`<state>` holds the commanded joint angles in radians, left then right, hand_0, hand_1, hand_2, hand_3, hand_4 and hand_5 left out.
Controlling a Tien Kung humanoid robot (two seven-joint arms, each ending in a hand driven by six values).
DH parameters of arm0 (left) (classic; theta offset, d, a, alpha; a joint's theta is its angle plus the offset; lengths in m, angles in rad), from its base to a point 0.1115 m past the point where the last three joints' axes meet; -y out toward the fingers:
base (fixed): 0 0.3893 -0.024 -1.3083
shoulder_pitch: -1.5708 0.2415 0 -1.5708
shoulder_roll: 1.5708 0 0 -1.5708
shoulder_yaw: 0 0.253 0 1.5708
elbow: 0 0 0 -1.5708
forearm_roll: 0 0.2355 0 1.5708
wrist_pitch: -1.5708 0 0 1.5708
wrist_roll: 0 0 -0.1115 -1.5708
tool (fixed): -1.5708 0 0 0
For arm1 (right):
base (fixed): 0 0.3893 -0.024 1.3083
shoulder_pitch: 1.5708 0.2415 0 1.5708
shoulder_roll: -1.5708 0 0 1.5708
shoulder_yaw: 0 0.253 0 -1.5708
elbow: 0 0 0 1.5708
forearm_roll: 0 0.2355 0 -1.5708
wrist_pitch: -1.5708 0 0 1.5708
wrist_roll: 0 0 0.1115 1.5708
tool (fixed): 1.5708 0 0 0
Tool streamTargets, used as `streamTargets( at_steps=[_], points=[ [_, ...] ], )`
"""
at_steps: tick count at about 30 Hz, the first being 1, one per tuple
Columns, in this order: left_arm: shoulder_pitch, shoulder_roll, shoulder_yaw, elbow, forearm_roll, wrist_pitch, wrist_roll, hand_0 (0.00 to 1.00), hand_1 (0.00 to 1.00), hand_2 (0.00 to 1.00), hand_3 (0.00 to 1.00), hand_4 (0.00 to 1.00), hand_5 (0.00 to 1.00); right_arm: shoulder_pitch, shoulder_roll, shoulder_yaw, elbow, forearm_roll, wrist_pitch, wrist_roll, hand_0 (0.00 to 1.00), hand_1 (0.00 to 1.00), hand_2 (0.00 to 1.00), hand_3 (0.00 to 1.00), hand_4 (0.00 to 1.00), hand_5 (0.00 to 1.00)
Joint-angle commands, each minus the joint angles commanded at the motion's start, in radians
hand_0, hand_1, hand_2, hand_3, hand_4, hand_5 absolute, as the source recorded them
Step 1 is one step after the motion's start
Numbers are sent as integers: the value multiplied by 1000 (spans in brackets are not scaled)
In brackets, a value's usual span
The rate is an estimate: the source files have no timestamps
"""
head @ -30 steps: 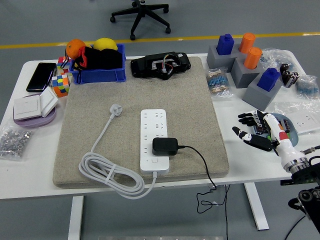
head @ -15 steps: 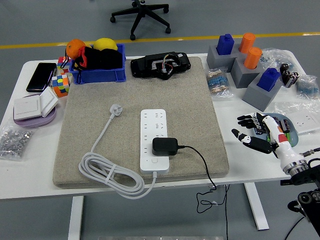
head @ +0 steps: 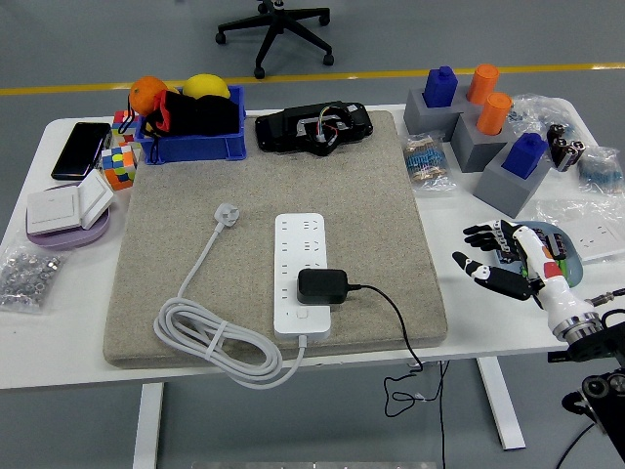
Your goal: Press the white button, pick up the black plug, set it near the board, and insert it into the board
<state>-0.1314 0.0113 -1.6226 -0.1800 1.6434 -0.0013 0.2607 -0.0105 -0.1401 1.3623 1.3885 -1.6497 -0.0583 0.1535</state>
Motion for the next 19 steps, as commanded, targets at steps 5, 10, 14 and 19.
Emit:
streamTargets(
  at_steps=[5, 10, 14, 19],
  points=[
    [2, 2, 0, 0, 2, 0, 0, 467, 496, 512, 578, 597, 259, -1, 0, -5, 0, 0, 0, 0, 662, 595, 572, 595, 843, 317],
    [6, 1, -4, 0, 5, 0, 0, 469, 496, 512, 578, 598, 259, -1, 1, -10, 2, 0, 0, -1, 662, 595, 570, 595, 842, 316],
    [5, -1, -1, 0, -1, 1, -2, 469, 496, 512, 578, 598, 259, -7, 2, -12, 5, -1, 1, -2, 662, 595, 570, 595, 842, 316],
    [5, -5, -3, 0, 0, 1, -2, 465, 496, 512, 578, 598, 259, -11, 5, -5, 7, 0, 0, -1, 662, 594, 569, 595, 842, 315]
  ],
)
